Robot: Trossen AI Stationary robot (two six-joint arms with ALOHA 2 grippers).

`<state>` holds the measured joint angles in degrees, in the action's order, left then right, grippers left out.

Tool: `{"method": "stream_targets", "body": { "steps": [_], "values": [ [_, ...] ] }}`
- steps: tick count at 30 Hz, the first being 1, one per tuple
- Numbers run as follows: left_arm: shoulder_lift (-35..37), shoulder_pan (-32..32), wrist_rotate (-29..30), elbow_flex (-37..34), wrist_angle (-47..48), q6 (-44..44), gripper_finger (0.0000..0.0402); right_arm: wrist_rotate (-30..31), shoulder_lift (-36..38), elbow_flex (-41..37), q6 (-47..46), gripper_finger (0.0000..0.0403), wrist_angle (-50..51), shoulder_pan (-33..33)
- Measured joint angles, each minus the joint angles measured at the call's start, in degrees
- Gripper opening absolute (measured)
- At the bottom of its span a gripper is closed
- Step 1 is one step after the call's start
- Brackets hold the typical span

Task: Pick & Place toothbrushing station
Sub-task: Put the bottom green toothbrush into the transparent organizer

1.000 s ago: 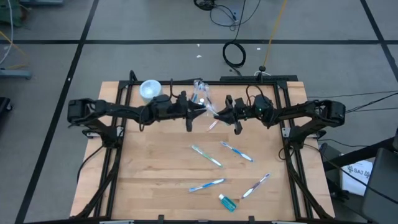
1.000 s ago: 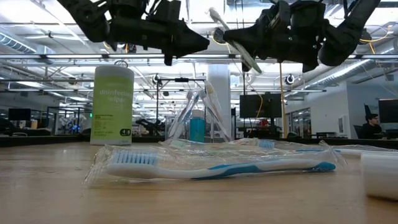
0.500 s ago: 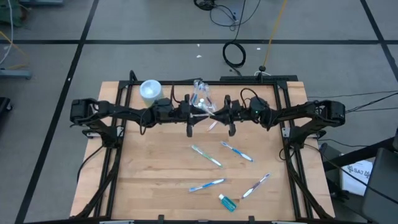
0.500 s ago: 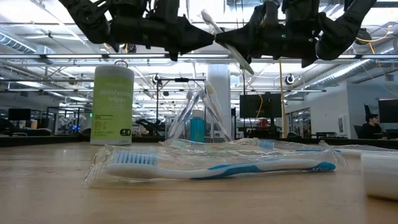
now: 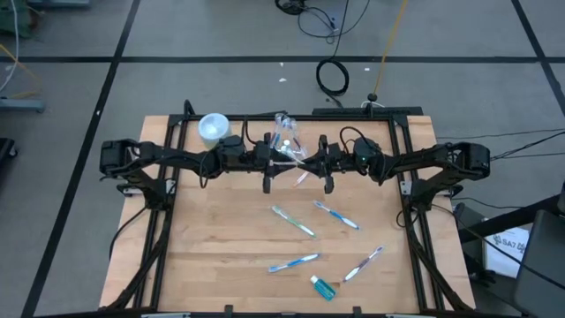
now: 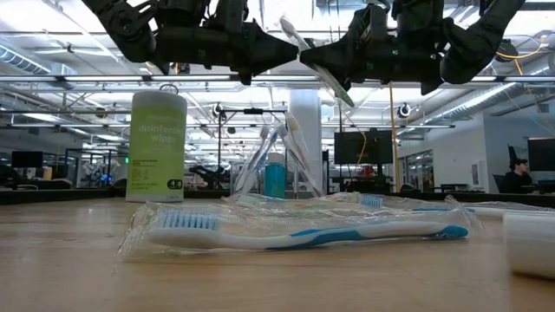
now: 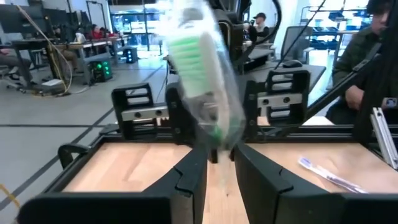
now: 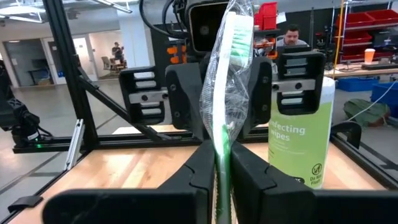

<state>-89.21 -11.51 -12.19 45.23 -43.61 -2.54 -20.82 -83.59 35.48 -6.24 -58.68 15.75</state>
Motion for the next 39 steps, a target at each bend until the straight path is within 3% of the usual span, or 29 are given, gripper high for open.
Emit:
{"method": "stream_targets", "body": {
  "steps": [16, 21, 39],
  "values": [
    [0.0, 0.0, 0.9, 0.0, 3.2, -0.2, 0.0088, 0.0, 0.0, 0.0, 3.0, 0.0024, -0.4, 0.4],
    [0.0, 0.0, 1.9, 0.0, 5.7, -4.4, 0.0088, 0.0, 0.0, 0.0, 3.1, 0.0023, -1.3, 2.2],
    [0.0, 0.0, 3.2, 0.0, 4.2, -1.5, 0.0088, -0.4, 0.0, 0.0, 1.7, 0.0023, -1.0, 3.3]
  ]
}}
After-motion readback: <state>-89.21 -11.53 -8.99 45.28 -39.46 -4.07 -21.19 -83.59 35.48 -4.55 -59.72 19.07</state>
